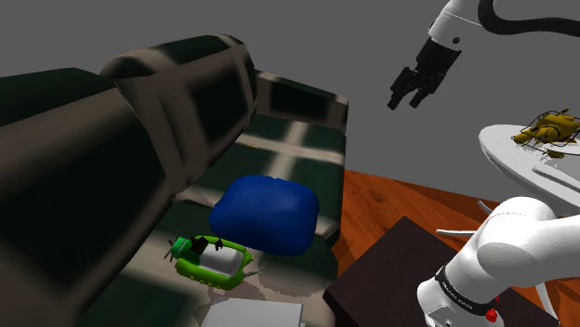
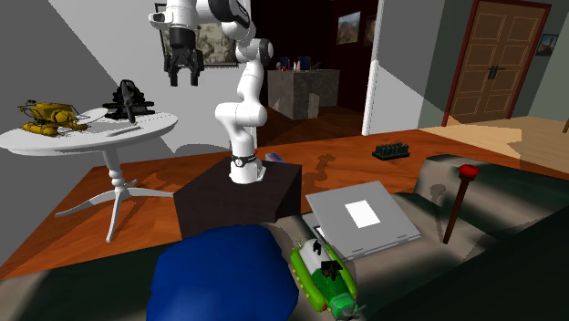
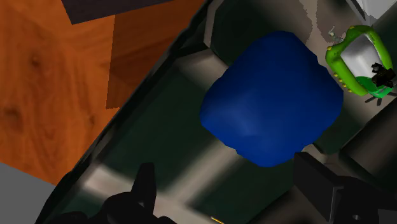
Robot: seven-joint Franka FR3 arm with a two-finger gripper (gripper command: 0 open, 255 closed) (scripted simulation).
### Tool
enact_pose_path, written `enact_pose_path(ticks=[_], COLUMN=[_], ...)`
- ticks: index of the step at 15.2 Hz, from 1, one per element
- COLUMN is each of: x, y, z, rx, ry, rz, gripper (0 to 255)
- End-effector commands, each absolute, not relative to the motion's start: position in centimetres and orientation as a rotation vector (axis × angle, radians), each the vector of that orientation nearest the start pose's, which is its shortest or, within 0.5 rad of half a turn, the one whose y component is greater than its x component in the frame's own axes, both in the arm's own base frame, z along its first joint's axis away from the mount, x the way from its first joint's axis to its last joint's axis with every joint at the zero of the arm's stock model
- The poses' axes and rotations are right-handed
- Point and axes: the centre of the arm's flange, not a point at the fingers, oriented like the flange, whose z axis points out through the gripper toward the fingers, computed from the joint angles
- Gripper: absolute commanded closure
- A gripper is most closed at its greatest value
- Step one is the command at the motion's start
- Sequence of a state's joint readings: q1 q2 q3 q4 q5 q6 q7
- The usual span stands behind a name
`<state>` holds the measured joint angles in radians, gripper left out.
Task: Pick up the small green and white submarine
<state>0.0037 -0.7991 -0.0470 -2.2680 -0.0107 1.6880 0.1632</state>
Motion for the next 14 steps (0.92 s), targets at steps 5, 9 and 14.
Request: enact_pose_path(ticks=[5, 9, 14], x=[32.7, 34.0, 35.8], y=[1.9, 5.9, 10.8], z=[61.7, 58.6, 54.7], rx=[-3.064, -3.056, -3.046], ry=[0.321, 0.339, 0.362], rz=[-0.326, -0.317, -0.305], gripper=[0, 0, 0])
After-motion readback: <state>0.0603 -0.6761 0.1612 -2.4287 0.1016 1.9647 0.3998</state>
